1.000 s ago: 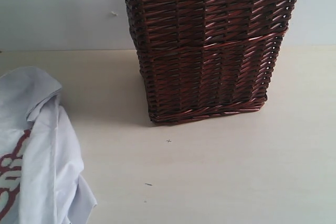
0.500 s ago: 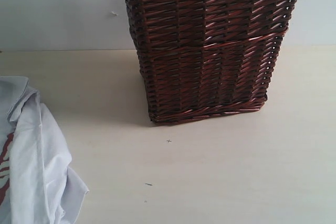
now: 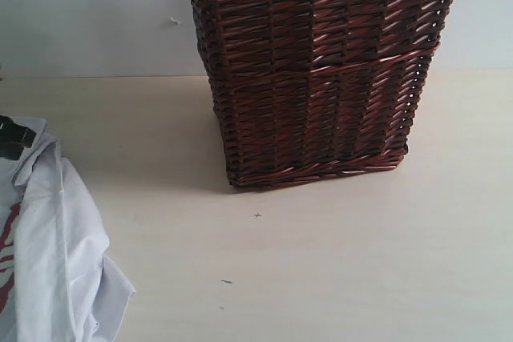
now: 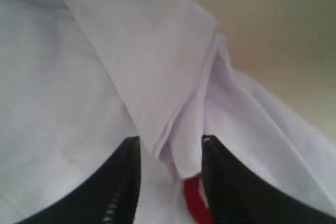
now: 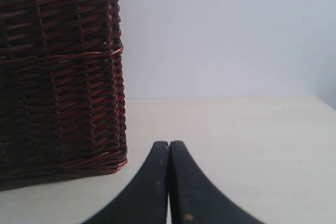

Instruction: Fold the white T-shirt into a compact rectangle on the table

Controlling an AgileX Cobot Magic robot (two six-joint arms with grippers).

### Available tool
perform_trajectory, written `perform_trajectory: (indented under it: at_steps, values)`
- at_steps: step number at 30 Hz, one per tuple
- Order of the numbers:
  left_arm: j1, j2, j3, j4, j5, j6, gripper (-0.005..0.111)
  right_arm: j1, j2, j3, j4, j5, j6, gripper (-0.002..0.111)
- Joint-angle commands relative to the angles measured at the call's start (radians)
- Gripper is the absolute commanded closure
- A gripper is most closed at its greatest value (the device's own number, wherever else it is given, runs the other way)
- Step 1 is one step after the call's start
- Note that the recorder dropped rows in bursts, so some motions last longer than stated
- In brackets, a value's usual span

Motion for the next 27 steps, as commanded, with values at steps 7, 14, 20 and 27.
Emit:
perform_trajectory:
  at_steps: [7, 14, 20, 27]
  values:
    - [-0.004, 0.136, -0.084, -0.092, -0.119, 0.009, 0.051, -0.004, -0.006, 0.004, 0.003, -0.008, 0.001, 0.108]
    - [-0.004, 0.160, -0.117, -0.202, -0.108, 0.106, 0.052, -0.004, -0.006, 0.004, 0.003, -0.008, 0.001, 0.108]
    - [-0.004, 0.161, -0.117, -0.426, -0.078, 0.301, 0.052, -0.004, -0.006, 0.004, 0.003, -0.008, 0.001, 0.108]
    - [-0.035, 0.181, -0.117, -0.437, -0.083, 0.339, 0.052, -0.004, -0.006, 0.004, 0.003, -0.008, 0.001, 0.108]
